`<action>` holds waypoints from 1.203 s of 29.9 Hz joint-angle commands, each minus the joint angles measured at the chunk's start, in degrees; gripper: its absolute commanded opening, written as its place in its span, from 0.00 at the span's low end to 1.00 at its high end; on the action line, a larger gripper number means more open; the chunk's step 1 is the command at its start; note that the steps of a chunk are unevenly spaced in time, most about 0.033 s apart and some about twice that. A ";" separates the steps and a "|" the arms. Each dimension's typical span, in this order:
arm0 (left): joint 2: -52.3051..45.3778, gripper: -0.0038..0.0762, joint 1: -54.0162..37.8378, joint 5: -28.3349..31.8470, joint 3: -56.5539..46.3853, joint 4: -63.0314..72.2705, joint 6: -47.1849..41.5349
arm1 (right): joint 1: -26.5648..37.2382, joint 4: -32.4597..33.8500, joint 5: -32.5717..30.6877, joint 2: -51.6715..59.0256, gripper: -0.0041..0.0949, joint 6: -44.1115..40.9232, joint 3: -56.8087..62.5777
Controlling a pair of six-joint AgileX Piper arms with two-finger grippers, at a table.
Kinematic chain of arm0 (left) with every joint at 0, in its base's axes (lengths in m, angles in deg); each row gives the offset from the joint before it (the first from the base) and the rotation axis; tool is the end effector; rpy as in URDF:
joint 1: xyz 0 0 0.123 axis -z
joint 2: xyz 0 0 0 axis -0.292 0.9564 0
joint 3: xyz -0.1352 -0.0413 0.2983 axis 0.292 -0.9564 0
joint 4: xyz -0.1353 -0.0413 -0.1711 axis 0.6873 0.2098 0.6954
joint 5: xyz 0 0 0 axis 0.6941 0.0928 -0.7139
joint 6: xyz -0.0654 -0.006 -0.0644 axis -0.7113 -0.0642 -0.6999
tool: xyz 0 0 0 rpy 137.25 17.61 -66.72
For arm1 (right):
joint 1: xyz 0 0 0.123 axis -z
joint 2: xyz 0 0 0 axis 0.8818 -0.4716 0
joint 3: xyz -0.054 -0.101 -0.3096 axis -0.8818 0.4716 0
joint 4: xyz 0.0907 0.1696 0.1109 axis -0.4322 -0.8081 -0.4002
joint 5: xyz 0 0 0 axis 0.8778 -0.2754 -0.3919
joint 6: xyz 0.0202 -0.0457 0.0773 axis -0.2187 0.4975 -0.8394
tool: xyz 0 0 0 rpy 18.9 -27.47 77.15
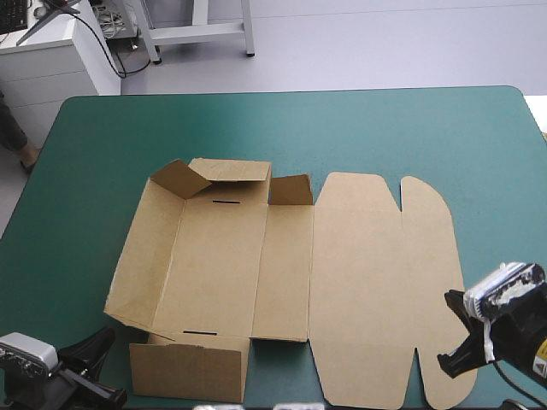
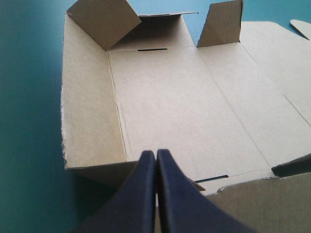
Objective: Fold the box
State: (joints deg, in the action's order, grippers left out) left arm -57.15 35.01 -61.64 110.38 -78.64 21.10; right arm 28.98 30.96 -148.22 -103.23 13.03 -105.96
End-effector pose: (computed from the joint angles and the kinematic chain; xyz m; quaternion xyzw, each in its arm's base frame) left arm -0.0655 0.0148 0.2689 0.1116 0.8187 -0.1402 0.5456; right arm -0.0057 -0.0130 0.3747 -0.2418 0.8461 0.0914 0.4662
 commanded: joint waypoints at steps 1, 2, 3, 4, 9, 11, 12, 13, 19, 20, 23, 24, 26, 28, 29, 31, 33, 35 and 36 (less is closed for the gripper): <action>1.06 0.04 0.20 4.38 1.26 0.77 -0.09 | 0.30 -1.02 8.67 4.98 0.02 -1.13 6.18; 1.06 0.04 0.20 4.38 1.26 0.77 -0.09 | 0.30 -1.40 9.86 6.70 0.02 -1.13 8.36; 1.06 0.04 0.20 4.38 1.26 0.77 -0.09 | 0.30 -1.82 10.83 8.26 0.02 -1.43 10.36; 1.06 0.04 0.20 4.38 1.26 0.77 -0.09 | 0.30 -2.60 11.81 9.73 0.02 -1.74 12.12; 1.06 0.04 0.20 4.63 1.26 0.77 -0.09 | 0.30 -6.21 14.70 14.81 0.02 -1.68 17.73; 1.06 0.04 0.20 4.63 1.26 0.77 -0.09 | 0.30 -6.50 15.29 15.95 0.02 -1.68 19.29; 1.06 0.04 0.20 4.63 1.26 0.77 0.05 | 0.30 -6.50 15.38 16.34 0.02 -1.68 19.81; 1.06 0.04 0.20 4.63 1.26 0.95 0.49 | 0.30 -6.50 15.38 16.34 0.02 -1.68 20.29; 1.06 0.19 0.20 4.40 1.26 3.56 7.38 | 0.30 -7.46 15.71 16.34 0.02 -0.57 20.86; 1.06 0.25 0.20 4.40 1.26 3.56 7.66 | 0.30 -8.24 15.71 16.34 0.02 0.10 20.86; 1.06 0.46 0.20 4.51 1.26 3.56 8.11 | 0.30 -8.23 15.71 16.34 0.02 0.21 20.86; 1.06 0.53 0.20 4.63 1.26 3.56 8.11 | 0.30 -8.23 15.71 16.34 0.02 0.21 20.86; 1.06 0.65 0.20 4.63 1.26 3.56 8.01 | 0.30 -8.23 15.71 16.34 0.02 0.21 20.86; 1.06 0.68 0.20 4.63 1.26 4.29 8.01 | 0.30 -8.36 15.71 16.34 0.02 0.63 20.86; 1.06 0.67 0.20 4.63 1.26 4.38 8.01 | 0.30 -8.49 15.71 16.34 0.02 1.20 20.86; 1.06 0.66 0.20 4.72 1.26 4.84 7.60 | 0.30 -8.78 15.71 16.34 0.02 1.20 20.86; 1.06 0.64 0.20 4.72 1.26 6.23 7.42 | 0.30 -8.78 15.71 16.34 0.02 1.20 20.86; 1.06 0.64 0.20 4.90 1.26 5.94 7.42 | 0.30 -8.78 15.71 16.34 0.02 1.20 20.86; 1.06 0.64 0.20 5.38 1.26 5.60 7.42 | 0.30 -8.78 15.71 16.34 0.02 1.20 20.86</action>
State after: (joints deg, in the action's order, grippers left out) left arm -57.15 35.01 -61.37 110.38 -73.91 29.03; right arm 28.98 22.47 -136.66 -86.23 13.69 -83.67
